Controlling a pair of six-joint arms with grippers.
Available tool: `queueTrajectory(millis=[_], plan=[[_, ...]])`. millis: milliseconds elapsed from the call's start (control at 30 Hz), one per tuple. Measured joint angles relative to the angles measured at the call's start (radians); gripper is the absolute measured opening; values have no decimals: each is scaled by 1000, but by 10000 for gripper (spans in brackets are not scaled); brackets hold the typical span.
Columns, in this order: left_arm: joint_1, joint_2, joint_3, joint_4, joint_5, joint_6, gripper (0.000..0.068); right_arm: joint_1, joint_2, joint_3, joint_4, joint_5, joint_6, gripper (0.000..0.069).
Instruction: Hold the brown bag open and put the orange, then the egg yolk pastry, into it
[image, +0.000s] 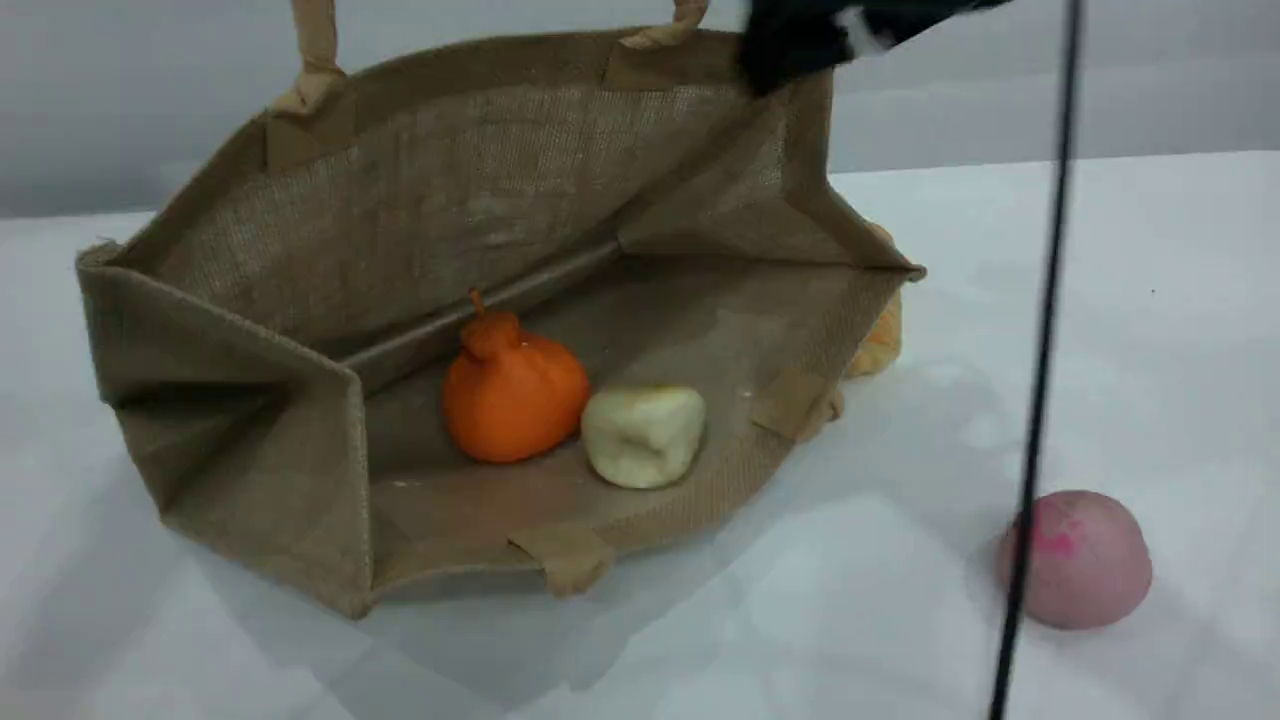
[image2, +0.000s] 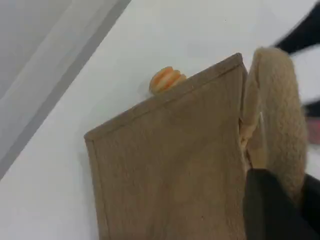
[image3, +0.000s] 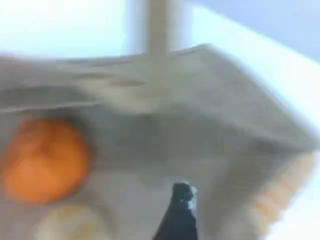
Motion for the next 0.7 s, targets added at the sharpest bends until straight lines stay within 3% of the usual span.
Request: queueTrajectory(millis=[300,533,600,700], plan=[[0,0,0,0,0,0,98,-219,-42,0,-18,50,4,586],[0,0,0,2,0,8,107,-280,-47,0,-16,56,4,586],[0,0,0,2,0,8,146,-281,-47,0,-16,56,4,586],[0,0,0,-2,-3,8,269,-281,-47,0,-17,64,4,586]])
